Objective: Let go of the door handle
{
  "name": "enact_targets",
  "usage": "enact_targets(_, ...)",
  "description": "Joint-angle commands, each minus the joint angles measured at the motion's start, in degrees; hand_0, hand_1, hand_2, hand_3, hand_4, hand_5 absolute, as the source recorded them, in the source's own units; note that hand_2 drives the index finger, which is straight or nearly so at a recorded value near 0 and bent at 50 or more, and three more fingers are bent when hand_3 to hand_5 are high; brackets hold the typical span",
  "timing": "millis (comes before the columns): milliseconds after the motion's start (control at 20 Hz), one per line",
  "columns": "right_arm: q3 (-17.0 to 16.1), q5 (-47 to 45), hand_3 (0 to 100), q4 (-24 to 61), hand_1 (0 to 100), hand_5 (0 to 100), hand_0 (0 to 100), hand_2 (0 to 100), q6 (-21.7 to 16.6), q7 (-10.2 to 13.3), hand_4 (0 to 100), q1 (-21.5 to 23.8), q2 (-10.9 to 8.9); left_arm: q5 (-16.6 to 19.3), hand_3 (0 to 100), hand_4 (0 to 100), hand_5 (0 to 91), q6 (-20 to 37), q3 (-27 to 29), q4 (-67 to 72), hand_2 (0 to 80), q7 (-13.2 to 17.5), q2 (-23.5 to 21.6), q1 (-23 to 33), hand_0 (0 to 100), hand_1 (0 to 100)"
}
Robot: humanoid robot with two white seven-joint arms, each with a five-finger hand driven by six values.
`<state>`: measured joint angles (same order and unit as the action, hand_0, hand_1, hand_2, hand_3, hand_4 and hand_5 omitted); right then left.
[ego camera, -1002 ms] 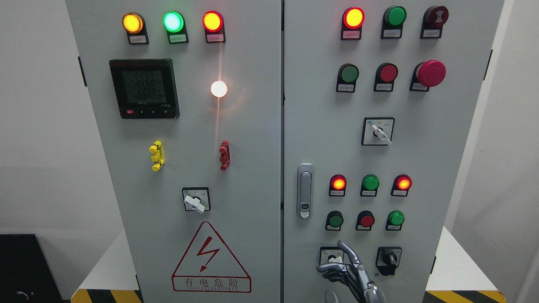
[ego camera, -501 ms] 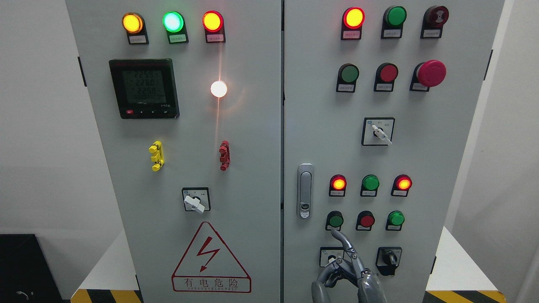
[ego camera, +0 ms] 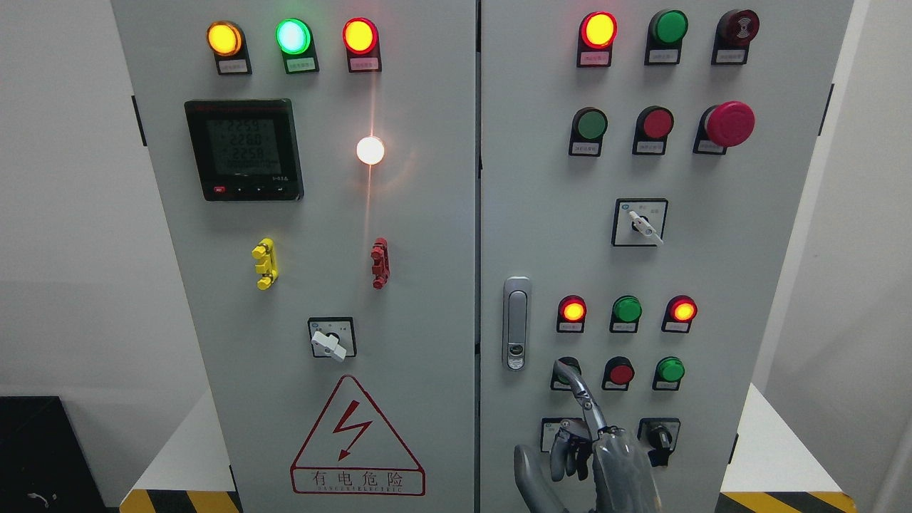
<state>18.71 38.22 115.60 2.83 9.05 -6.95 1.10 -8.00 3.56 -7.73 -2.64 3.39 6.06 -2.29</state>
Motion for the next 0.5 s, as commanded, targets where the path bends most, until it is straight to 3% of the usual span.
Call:
enact_targets(0,0.09,10.19,98,-1.08,34,100,53,0,1.04,0.18,100,-1.22,2.16,0.0,0,0,0.0,0.04,0.0,0.0,0.0,0.04,0.0,0.0,12,56)
enact_targets(451,-0.17,25.49,100,-5.2,35,100,52,0,1.65,0.18,100,-4.12,3.56,0.0,0,0,0.0,0.04,0.0,0.0,0.0,0.04,0.0,0.0,12,56)
